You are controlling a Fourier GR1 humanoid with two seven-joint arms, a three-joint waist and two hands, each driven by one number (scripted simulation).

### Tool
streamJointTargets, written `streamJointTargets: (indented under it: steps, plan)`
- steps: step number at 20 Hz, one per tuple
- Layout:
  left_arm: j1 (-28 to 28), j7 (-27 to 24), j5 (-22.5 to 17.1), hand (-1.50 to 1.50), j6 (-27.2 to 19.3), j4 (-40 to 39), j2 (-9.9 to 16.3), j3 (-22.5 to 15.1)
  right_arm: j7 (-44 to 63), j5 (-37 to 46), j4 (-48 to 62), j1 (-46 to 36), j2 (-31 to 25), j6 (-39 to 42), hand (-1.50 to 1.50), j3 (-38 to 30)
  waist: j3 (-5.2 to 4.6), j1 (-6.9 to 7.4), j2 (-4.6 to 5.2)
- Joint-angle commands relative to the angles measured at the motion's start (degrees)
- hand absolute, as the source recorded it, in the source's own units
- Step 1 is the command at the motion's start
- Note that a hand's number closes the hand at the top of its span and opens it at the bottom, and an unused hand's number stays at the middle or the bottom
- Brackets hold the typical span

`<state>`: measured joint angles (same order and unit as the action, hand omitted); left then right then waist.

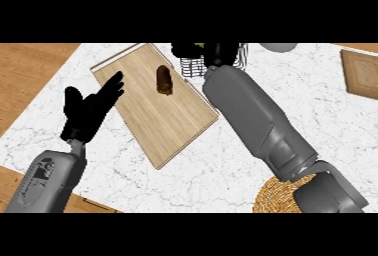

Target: Pick the pear from the placemat and place it in the basket

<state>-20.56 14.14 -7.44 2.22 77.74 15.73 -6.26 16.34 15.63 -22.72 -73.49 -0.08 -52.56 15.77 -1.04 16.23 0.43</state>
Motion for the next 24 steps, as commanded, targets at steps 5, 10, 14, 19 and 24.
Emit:
streamJointTargets:
  steps: [5,10,14,19,24]
  plan:
    - [-2.10,0.06,1.21,0.00,-0.93,-1.54,-0.65,-0.38,18.26,4.36,9.85,-15.15,0.07,-5.58,1.50,4.63,-0.19,-0.89,0.44]
    - [-3.47,0.74,1.37,0.00,-1.66,-2.98,0.01,0.87,28.31,7.16,16.01,-23.18,0.07,-5.05,1.50,7.17,-0.07,-2.30,0.79]
    - [-3.11,0.35,1.32,0.00,-2.10,-3.47,-1.16,0.55,36.17,10.84,22.25,-28.60,0.07,-1.62,1.50,10.76,-0.15,-3.40,0.78]
    - [-2.59,-0.25,0.88,0.00,-2.58,-3.75,0.50,2.89,48.46,15.24,22.62,-30.77,0.07,2.11,1.50,15.04,0.02,-5.02,0.91]
    - [-2.52,-0.60,1.08,0.00,-2.53,-3.87,1.03,3.38,55.89,18.50,22.70,-30.11,0.07,4.37,1.50,18.26,0.32,-5.54,1.27]
